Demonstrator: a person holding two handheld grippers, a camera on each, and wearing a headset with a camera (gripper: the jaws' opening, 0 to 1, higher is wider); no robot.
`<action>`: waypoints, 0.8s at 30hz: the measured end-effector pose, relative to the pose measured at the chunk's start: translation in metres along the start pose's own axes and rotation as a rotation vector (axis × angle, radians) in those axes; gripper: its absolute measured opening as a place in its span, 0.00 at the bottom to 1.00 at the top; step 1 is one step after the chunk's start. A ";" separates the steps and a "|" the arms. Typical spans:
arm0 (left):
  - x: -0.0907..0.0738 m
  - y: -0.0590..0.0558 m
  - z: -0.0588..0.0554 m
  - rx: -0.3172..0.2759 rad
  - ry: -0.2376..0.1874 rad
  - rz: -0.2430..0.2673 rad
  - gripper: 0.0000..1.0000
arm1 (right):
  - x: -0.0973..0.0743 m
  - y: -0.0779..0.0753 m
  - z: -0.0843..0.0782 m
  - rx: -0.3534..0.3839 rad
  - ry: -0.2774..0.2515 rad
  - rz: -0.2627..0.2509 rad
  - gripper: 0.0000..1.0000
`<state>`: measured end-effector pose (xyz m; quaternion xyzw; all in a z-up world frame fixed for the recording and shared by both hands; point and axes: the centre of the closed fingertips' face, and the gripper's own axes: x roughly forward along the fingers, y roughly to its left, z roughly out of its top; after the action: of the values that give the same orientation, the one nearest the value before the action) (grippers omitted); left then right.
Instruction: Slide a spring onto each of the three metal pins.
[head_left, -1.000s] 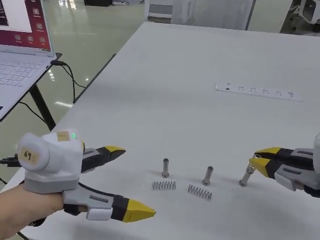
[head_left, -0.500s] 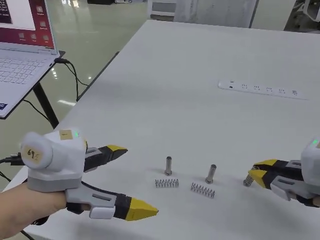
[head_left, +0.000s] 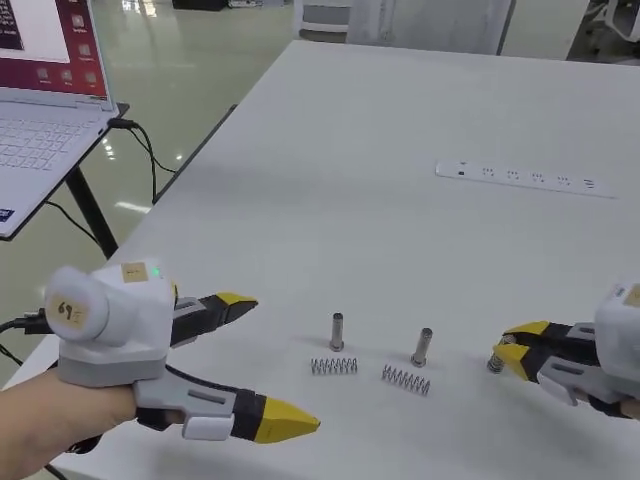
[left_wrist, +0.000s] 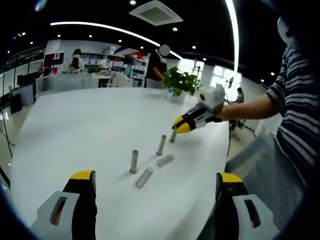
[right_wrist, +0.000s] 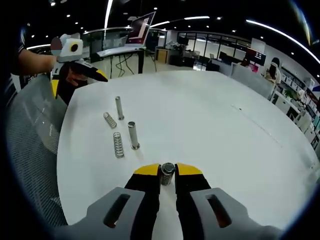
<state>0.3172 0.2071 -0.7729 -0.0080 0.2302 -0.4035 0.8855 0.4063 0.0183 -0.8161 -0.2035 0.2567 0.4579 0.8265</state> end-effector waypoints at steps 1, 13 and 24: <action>0.000 0.000 0.000 0.000 0.000 -0.001 0.97 | 0.000 0.000 0.000 0.001 0.001 0.001 0.08; -0.001 -0.004 0.003 -0.001 -0.004 -0.006 0.96 | -0.011 0.004 0.020 0.004 -0.045 0.007 0.12; 0.000 -0.004 0.006 0.001 -0.005 -0.009 0.96 | -0.027 0.021 0.045 0.000 -0.122 0.037 0.15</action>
<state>0.3168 0.2037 -0.7665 -0.0094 0.2278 -0.4074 0.8844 0.3869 0.0362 -0.7666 -0.1701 0.2095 0.4846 0.8321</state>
